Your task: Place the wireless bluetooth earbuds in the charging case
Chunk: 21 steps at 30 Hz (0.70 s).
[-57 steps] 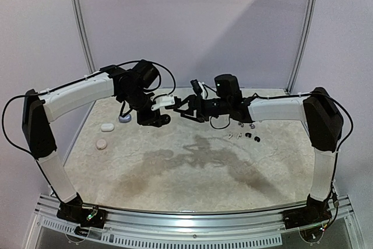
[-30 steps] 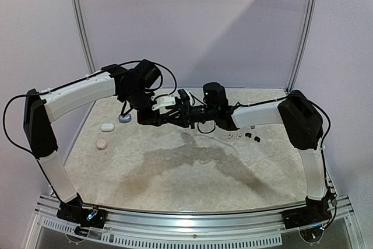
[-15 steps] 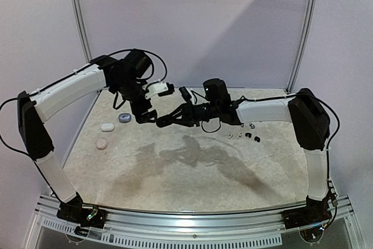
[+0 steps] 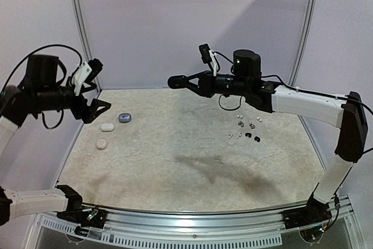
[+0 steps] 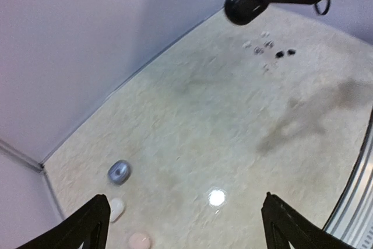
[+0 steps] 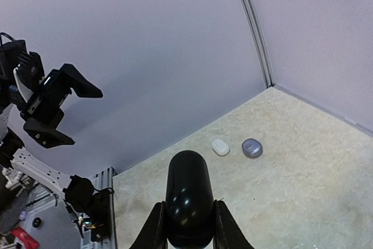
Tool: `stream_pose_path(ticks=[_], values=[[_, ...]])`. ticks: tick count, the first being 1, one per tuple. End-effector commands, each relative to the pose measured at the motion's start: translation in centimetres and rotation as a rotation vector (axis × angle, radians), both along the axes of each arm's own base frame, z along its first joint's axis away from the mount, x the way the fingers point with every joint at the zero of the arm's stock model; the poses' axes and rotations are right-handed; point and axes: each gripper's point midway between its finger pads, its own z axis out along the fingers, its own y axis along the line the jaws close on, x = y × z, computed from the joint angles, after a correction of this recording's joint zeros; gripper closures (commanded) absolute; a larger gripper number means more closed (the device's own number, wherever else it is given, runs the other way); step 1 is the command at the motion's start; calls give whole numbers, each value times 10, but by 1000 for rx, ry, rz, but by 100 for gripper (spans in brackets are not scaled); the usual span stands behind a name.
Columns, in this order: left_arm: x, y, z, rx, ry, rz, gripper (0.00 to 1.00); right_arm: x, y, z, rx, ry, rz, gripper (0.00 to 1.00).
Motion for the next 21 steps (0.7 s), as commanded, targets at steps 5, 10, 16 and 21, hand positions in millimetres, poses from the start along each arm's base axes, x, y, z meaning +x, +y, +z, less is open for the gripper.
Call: stream_pose_path(ticks=[5, 10, 16, 21], values=[[-44, -82, 19, -618, -26, -453, 5, -52, 7, 44, 155, -349, 70, 100], [-41, -103, 27, -730, 16, -597, 13, -99, 21, 50, 196, -493, 180, 100], [-56, -115, 17, -733, -1, -723, 34, -116, 25, 59, 260, -503, 238, 100], [-60, -126, 12, -706, -55, -769, 42, -120, 31, 58, 284, -506, 278, 100]])
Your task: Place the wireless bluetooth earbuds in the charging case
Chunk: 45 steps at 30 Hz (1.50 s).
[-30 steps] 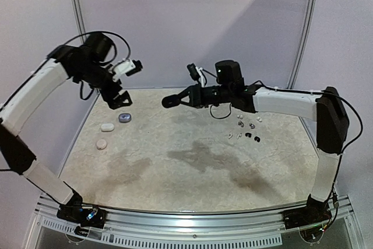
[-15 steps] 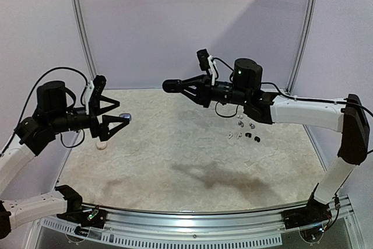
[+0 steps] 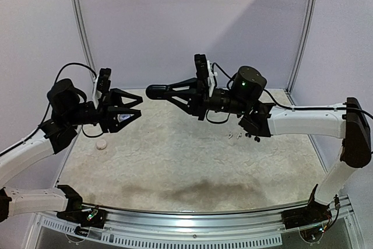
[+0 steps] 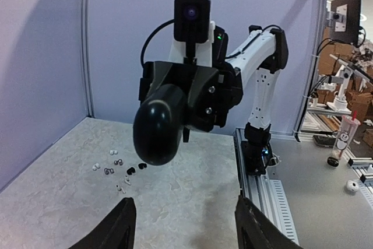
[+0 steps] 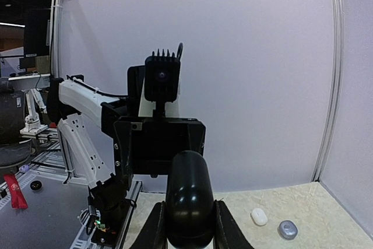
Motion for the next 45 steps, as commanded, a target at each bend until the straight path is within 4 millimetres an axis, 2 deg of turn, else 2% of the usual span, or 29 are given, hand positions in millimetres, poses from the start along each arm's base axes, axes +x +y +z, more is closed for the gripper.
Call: stream_pose_path(ticks=[1, 6, 10, 17, 22, 25, 29, 32, 36, 38, 39, 41, 43, 45], values=[[-13, -11, 7, -26, -103, -71, 43, -10, 1, 13, 56, -42, 51, 100], [-8, -19, 7, -35, -111, -24, 54, -14, 4, 14, 63, -42, 85, 100], [0, -20, 10, -57, -91, 24, 54, -17, 7, 11, 46, -40, 96, 100], [-8, -29, 14, -64, -93, -23, 58, -24, 11, 9, 39, -53, 124, 100], [-12, -31, 20, -81, -94, -36, 74, -23, 14, 6, 29, -50, 128, 100], [-13, -32, 22, -84, -97, -35, 80, -22, 15, 4, 22, -49, 125, 100], [-14, -32, 24, -87, -101, -40, 78, -20, 16, 2, 15, -48, 118, 100], [-15, -32, 25, -90, -106, -51, 66, -19, 17, -1, 7, -49, 114, 100], [-16, -33, 26, -89, -106, -61, 65, -19, 17, -1, 6, -55, 111, 100], [-15, -33, 25, -88, -103, -60, 68, -18, 18, -1, 7, -60, 110, 100], [-15, -34, 25, -87, -100, -58, 76, -19, 17, 0, 9, -62, 110, 100], [-14, -34, 24, -87, -94, -56, 85, -19, 17, 0, 10, -66, 111, 100], [-14, -34, 25, -89, -99, -55, 87, -17, 18, -3, 0, -63, 106, 100], [-13, -34, 26, -90, -98, -55, 84, -15, 20, -7, -14, -68, 96, 100]])
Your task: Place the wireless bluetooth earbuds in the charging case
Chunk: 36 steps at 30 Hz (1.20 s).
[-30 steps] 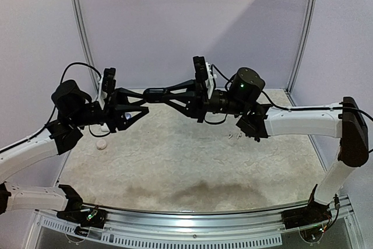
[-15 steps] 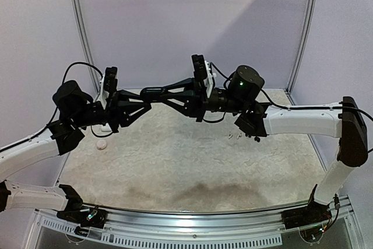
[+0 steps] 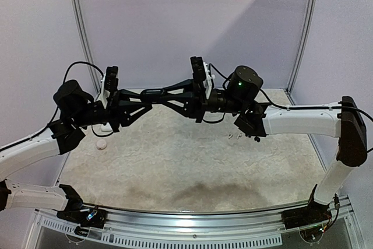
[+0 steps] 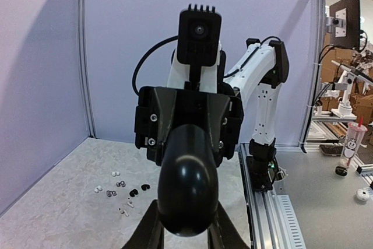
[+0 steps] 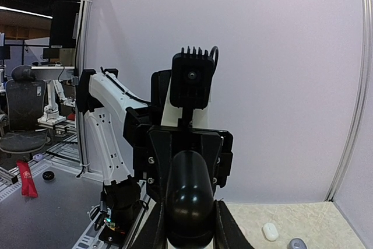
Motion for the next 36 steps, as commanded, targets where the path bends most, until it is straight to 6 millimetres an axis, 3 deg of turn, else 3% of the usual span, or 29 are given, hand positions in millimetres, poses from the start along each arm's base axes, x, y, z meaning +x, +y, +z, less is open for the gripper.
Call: stream_pose_path(ticks=[1, 4, 6, 10, 16, 17, 21, 24, 29, 36], values=[[-8, -5, 14, -22, -32, -42, 80, 7, 10, -13, -40, -2, -26, 100], [-10, -6, 15, -24, -42, -58, 75, 7, 10, -17, -43, -16, -29, 100], [-12, -6, 17, -26, -51, -70, 80, 7, 10, -18, -40, -29, -31, 100], [-16, -6, 19, -27, -76, -92, 99, 8, 10, -21, -46, -42, -35, 100], [-20, -7, 18, -19, -90, -114, 100, 10, 12, -25, -56, -45, -44, 100], [-19, -7, 17, -15, -91, -107, 100, 11, 12, -25, -56, -40, -51, 94], [-10, -6, 4, 39, -97, -52, 100, 14, 9, -22, -57, -23, -73, 56], [-5, -5, -13, 111, -130, -15, 100, 13, 6, -19, -63, -22, -84, 40], [1, -3, -31, 191, -203, 28, 100, 14, -1, -15, -103, -54, -127, 31], [4, -3, -33, 206, -251, 50, 100, 19, 5, -29, -207, -60, -139, 24]])
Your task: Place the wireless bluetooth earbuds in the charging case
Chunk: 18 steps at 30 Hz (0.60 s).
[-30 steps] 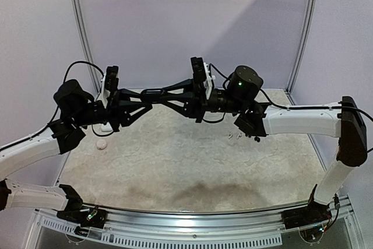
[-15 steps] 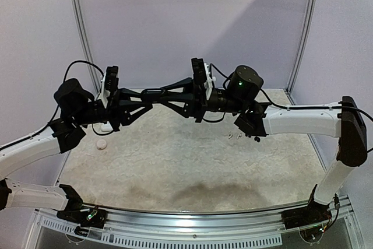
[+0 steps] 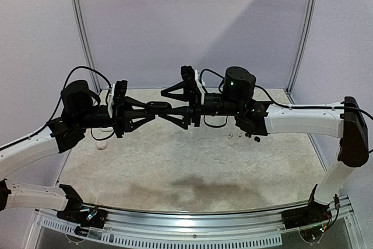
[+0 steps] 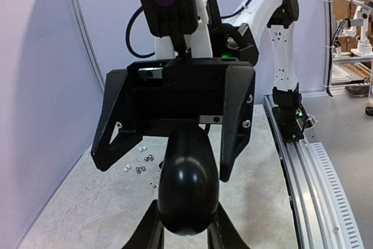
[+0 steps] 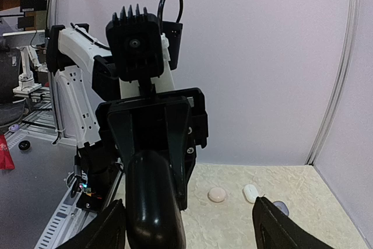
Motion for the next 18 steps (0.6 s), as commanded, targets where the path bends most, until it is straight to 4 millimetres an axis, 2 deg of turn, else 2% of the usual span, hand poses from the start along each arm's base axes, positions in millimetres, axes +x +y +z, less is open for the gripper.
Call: stream_pose_path(ticks=[1, 2, 6, 8, 13, 18], values=[[-4, -1, 3, 21, -64, -2, 100, 1, 0, 5, -63, -21, -18, 26], [-5, -1, 2, 26, -70, -5, 100, 1, 2, 3, -77, -17, -16, 31], [-6, -1, -4, 53, -94, -7, 100, 0, 5, -2, -104, -4, 7, 63], [-6, -1, -4, 51, -87, -5, 100, -2, 5, -4, -114, -1, 17, 73], [-12, -2, -1, 34, -69, -42, 100, -6, 5, -7, -143, -2, 41, 89], [-20, -2, -8, 56, -98, -82, 100, -10, 6, 0, -149, 20, 71, 94]])
